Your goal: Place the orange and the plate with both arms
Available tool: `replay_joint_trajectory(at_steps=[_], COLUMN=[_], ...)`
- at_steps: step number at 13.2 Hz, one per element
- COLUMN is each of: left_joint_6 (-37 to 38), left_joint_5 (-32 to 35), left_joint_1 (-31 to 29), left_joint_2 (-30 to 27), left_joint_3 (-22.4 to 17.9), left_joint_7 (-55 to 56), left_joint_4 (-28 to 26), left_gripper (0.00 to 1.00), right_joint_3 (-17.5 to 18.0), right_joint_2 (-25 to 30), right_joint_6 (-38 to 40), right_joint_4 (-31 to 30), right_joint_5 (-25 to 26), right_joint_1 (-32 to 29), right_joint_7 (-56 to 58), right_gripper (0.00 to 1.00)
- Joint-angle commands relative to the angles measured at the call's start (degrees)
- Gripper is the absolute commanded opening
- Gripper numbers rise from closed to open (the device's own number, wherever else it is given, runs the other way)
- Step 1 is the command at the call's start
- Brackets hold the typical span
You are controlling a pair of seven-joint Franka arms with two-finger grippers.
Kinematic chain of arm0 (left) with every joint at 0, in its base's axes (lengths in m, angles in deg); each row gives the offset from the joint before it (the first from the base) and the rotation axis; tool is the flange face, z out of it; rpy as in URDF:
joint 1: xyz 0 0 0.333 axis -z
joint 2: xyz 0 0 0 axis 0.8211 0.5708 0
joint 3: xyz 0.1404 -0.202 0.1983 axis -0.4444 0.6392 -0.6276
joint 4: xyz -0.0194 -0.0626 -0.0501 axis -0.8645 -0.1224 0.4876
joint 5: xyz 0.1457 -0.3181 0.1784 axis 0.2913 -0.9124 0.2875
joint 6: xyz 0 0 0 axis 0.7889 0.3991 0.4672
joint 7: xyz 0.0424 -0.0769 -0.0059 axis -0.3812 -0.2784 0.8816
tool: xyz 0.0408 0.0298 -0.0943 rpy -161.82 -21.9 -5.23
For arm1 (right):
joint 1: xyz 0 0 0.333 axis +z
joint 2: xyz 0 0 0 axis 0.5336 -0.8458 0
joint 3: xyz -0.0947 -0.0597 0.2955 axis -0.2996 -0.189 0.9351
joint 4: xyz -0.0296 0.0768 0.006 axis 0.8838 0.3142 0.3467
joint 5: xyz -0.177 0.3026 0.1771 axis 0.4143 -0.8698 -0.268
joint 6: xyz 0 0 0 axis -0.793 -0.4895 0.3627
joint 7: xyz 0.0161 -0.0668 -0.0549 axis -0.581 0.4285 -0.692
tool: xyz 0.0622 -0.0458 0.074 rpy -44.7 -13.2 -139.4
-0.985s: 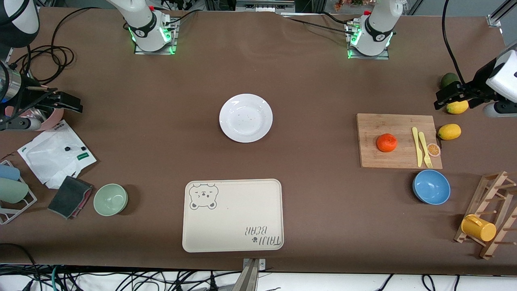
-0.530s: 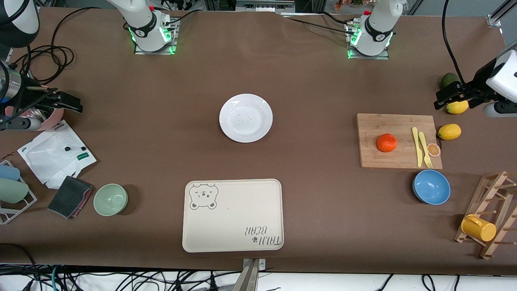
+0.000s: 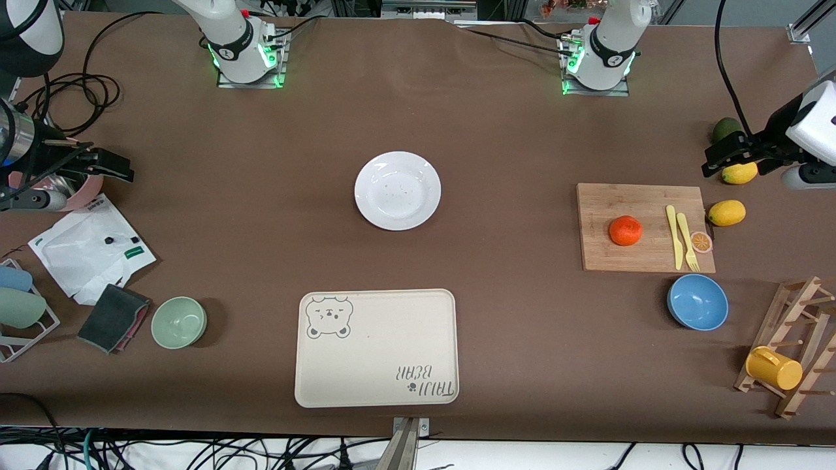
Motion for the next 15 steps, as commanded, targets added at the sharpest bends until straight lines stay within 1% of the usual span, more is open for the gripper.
replay_joint_trajectory(at_steps=[1, 12, 14, 15], left_joint_6=[1.2, 1.2, 2.1, 2.3], left_joint_5=[-1.0, -1.0, -0.4, -0.3], left_joint_1=[-0.6, -0.5, -0.4, -0.5], left_joint_2=[0.5, 0.5, 0.5, 1.4], left_joint_3=[0.1, 0.1, 0.3, 0.3], left_joint_7=[-1.7, -1.7, -1.3, -1.2], left_joint_4=[1.5, 1.6, 1.1, 0.5], left_gripper=[1.00, 1.00, 1.00, 1.00], right_joint_3=[-0.1, -0.1, -0.1, -0.1], right_joint_2=[-0.3, -0.3, -0.3, -0.3], right_joint_6=[0.9, 1.0, 1.0, 1.0], right_joint_4=[1.1, 1.1, 1.1, 1.1], right_joint_5=[-1.0, -1.0, -1.0, -1.0], right_joint_1=[0.0, 0.0, 0.0, 0.0], right_joint_7=[0.4, 0.4, 0.4, 0.4], right_gripper=[1.00, 1.00, 1.00, 1.00])
